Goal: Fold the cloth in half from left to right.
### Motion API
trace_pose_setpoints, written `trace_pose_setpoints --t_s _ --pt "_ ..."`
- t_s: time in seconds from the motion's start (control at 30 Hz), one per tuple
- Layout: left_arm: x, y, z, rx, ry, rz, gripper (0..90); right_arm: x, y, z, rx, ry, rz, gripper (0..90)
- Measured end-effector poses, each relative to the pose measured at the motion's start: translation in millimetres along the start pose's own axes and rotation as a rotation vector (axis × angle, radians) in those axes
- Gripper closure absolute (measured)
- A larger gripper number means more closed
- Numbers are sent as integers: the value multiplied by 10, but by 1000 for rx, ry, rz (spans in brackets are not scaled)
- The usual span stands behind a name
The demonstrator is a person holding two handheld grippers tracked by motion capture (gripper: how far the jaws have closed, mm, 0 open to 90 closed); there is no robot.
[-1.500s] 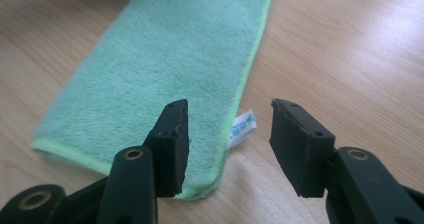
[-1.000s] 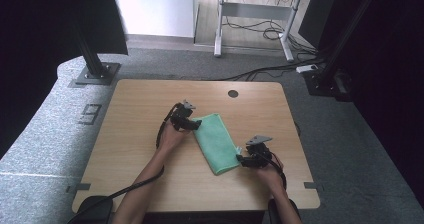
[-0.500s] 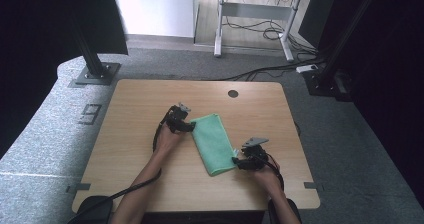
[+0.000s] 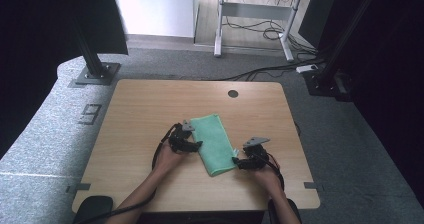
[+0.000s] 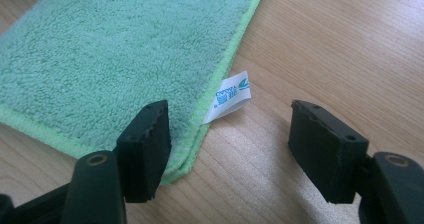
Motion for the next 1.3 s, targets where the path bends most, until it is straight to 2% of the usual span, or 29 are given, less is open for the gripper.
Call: trace_pose_setpoints --t_s 0.3,0.47,0.57,0.77,1.3 --pt "474 36 137 -19 -28 78 262 4 -3 8 2 -9 5 296" --pt "668 74 227 -37 -40 94 246 9 -6 10 2 -11 8 279" --pt "728 81 274 -56 -61 76 243 10 -8 10 2 -12 11 271" --pt "622 133 320 -45 -42 64 235 -25 -19 6 -1 -15 22 212" --pt "220 378 478 -36 15 13 218 -382 -160 -171 17 14 0 175"
Point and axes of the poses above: each handheld gripper's, and its own axes: y roughly backward along the jaws, z roughly out of its underside, x roughly to its right, the point moved 2 cm from there along -y, roughly forward along the jaws, and after that the axes turned 11 degrees about z, right-handed, at the moved point
